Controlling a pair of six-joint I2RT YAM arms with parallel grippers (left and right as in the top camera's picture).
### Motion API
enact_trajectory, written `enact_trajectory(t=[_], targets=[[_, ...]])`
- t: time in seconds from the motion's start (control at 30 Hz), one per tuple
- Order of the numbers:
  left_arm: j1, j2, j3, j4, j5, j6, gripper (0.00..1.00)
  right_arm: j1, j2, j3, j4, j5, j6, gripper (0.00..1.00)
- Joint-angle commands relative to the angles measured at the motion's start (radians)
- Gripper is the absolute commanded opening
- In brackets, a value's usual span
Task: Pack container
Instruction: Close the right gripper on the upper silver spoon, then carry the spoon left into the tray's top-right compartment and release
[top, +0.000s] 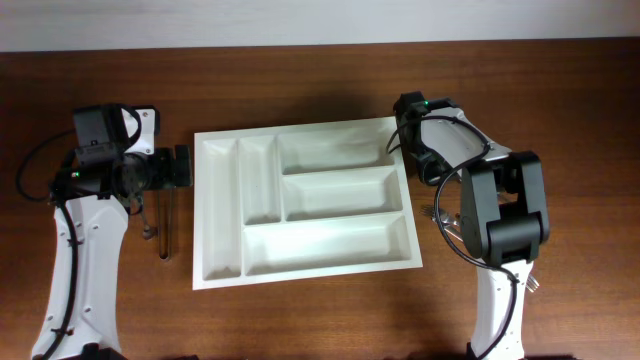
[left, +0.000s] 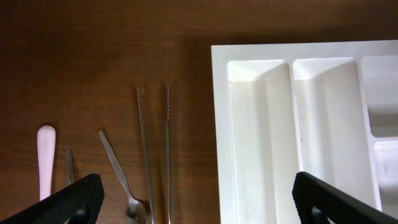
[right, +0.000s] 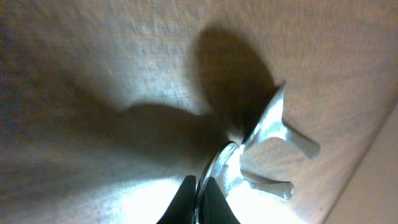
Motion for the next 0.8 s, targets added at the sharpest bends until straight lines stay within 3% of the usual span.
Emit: enact_trajectory(t=[0.0, 0.47, 0.77], targets=[[0.004, 0.005, 0.022, -0.001, -0.008, 0.017, 0.99, 0.026, 0.016, 0.012, -0.031, 0.027, 0.078, 0.04], [0.004, 0.005, 0.022, -0.001, -0.007, 0.017, 0.99, 0.257, -0.221, 0.090, -0.051, 0.109, 0.079, 0.04], [0.004, 0.005, 0.022, -0.001, -0.007, 0.017, 0.99, 0.449, -0.240, 0.145, 0.040, 0.027, 0.079, 0.04]])
